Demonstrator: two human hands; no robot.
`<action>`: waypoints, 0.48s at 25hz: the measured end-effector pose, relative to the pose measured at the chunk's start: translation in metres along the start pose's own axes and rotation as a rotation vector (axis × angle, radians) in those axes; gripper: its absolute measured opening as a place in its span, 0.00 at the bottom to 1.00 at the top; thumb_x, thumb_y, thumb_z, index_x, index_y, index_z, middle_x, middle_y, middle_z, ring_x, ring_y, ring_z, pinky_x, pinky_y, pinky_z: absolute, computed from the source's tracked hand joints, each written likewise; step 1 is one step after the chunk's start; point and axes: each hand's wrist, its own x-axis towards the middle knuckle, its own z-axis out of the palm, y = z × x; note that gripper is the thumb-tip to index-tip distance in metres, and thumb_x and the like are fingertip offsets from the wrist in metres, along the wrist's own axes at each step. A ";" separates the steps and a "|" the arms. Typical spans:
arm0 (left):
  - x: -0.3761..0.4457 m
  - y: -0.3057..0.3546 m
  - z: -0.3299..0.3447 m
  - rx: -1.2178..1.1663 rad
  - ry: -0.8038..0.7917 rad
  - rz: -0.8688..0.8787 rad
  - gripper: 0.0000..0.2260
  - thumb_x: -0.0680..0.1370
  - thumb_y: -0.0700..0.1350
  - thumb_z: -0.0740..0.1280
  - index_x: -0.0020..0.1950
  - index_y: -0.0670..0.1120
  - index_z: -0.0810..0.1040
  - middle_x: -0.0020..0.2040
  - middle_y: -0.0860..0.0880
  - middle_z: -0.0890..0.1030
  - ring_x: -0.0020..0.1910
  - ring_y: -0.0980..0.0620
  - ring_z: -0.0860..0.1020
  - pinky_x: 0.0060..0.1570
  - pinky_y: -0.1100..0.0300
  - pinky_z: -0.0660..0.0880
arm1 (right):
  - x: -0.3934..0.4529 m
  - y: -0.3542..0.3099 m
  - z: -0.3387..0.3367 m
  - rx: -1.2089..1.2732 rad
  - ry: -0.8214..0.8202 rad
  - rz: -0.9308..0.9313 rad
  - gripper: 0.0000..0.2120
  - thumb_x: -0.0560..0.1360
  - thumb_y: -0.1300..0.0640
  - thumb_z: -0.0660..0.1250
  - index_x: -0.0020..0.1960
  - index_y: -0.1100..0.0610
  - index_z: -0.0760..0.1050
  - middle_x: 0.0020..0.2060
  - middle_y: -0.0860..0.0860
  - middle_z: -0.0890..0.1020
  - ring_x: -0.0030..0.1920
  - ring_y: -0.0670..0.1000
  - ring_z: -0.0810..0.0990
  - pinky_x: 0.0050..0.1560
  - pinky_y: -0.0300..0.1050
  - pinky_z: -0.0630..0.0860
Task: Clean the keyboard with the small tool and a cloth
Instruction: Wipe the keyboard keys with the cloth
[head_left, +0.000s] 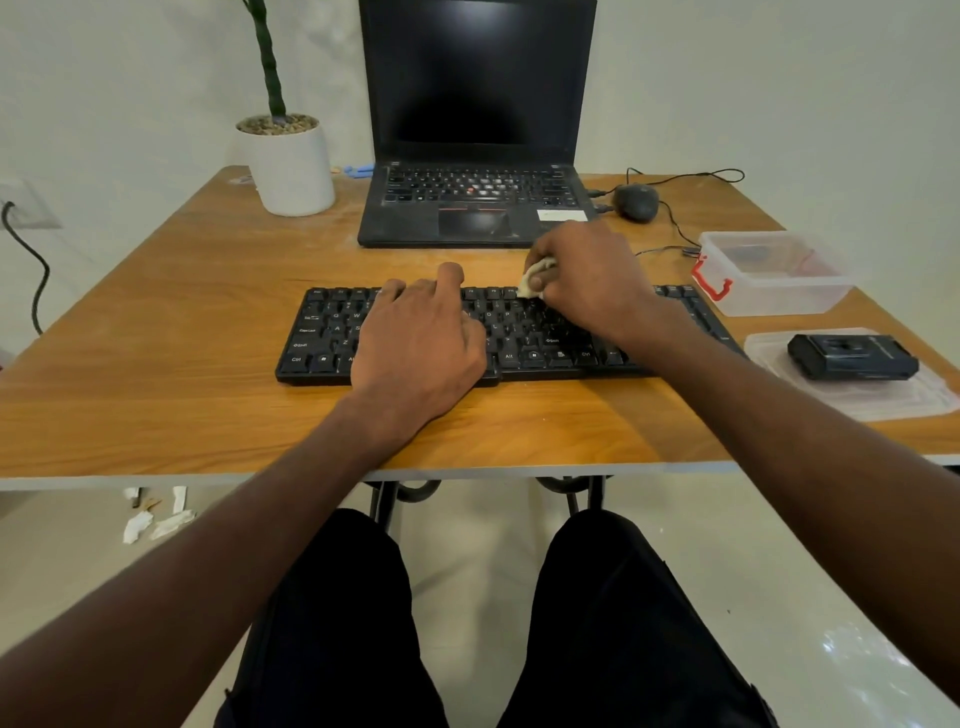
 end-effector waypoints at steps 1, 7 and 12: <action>0.000 0.000 0.000 0.001 0.003 0.002 0.16 0.81 0.49 0.55 0.66 0.45 0.70 0.41 0.48 0.78 0.41 0.47 0.75 0.69 0.45 0.70 | 0.003 -0.001 0.002 0.015 0.021 0.009 0.09 0.76 0.59 0.73 0.55 0.53 0.86 0.48 0.51 0.87 0.50 0.50 0.83 0.51 0.47 0.81; -0.001 0.001 0.000 0.019 0.013 0.012 0.18 0.80 0.50 0.52 0.66 0.45 0.70 0.41 0.49 0.79 0.42 0.48 0.77 0.73 0.43 0.67 | -0.001 -0.024 0.014 0.075 -0.024 -0.035 0.09 0.76 0.61 0.73 0.54 0.53 0.86 0.48 0.50 0.86 0.49 0.50 0.83 0.51 0.48 0.81; -0.003 0.001 0.000 0.028 0.007 0.021 0.20 0.80 0.52 0.50 0.68 0.47 0.69 0.42 0.50 0.80 0.45 0.49 0.79 0.79 0.43 0.60 | -0.010 -0.001 -0.019 -0.008 -0.130 0.023 0.08 0.75 0.59 0.75 0.53 0.50 0.86 0.49 0.49 0.86 0.50 0.50 0.83 0.52 0.50 0.82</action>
